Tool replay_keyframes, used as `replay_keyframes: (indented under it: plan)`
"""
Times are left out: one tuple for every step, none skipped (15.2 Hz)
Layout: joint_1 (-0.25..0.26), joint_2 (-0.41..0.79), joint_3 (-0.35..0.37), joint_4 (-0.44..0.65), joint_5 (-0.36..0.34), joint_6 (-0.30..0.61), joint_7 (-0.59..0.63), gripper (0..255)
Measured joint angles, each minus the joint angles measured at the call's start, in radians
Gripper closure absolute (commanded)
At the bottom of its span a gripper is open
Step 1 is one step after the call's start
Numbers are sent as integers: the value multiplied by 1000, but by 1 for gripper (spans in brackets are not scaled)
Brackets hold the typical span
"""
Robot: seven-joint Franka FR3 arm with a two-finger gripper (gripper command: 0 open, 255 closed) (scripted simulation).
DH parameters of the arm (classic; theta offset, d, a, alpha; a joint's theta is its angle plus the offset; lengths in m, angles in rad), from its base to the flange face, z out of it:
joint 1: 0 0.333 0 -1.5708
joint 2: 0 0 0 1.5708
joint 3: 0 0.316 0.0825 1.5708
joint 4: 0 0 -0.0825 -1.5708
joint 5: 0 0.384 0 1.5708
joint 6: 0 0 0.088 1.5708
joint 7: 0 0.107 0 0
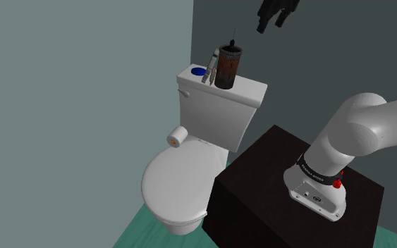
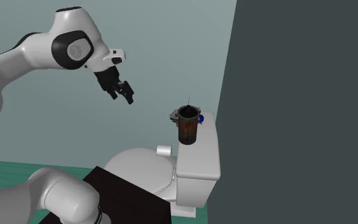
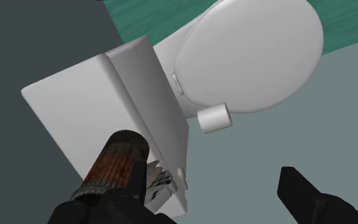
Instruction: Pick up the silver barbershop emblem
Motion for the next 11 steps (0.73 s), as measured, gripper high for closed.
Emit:
replay_keyframes:
  plan:
    - [0,0,0,0,0,0,0,0]
    - [-5,12,1,-7,3,20,13,0]
    - [-12,25,4,-14,8,43,34,0]
    - [-21,43,3,-19,12,71,56,0]
    - [-30,60,4,-30,17,104,80,0]
    - [-39,91,9,-32,24,142,109,0]
    - [-48,118,12,-38,29,179,137,0]
    - [-60,144,10,-43,32,216,159,0]
    - [-69,173,12,-45,37,253,186,0]
    - [-77,202,19,-44,43,286,217,0]
    - [-88,233,17,-43,46,321,239,0]
